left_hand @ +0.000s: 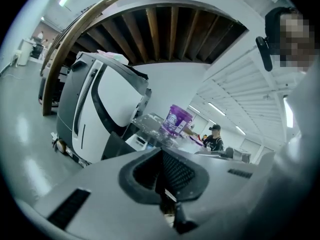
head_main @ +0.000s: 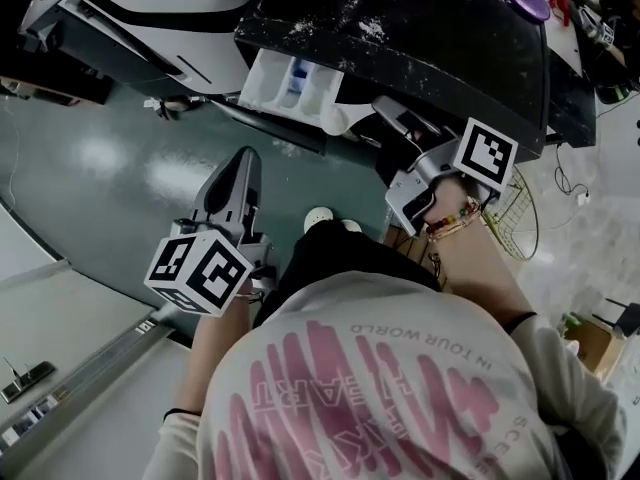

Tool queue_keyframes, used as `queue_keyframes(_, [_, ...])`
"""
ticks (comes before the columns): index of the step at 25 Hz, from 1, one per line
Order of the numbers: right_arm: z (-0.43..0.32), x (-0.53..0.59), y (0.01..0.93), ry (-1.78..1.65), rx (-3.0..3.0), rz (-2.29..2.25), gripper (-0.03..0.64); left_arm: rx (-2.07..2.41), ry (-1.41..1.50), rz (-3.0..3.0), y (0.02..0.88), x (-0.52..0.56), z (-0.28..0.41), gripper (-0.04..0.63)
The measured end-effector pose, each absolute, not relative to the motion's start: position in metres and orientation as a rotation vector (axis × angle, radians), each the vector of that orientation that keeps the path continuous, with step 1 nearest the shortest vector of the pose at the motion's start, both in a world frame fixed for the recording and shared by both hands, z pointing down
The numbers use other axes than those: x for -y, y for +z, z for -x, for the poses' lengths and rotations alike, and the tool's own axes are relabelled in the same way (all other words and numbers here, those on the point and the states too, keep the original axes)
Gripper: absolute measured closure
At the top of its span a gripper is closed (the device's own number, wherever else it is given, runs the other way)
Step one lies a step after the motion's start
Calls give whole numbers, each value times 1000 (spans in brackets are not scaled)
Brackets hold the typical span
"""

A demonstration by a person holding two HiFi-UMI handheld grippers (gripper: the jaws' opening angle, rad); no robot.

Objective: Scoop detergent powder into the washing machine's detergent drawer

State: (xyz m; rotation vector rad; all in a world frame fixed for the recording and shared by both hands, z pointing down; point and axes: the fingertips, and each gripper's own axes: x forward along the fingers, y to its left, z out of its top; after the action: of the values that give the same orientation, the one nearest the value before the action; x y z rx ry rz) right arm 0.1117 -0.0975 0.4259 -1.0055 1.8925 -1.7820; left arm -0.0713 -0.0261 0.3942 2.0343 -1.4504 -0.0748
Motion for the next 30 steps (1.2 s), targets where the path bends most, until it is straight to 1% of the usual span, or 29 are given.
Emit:
queue_keyframes(6, [-109, 102, 418, -1741, -1940, 969, 617, 1526, -127, -2044, 378, 18, 78, 595])
queue_keyframes(14, [-82, 115, 419, -1771, -1983, 922, 617, 1605, -117, -1990, 380, 17, 94, 595])
queue_keyframes(30, [-32, 141, 426, -1762, -2029, 1008, 615, 1545, -111, -1979, 390, 49, 135, 595])
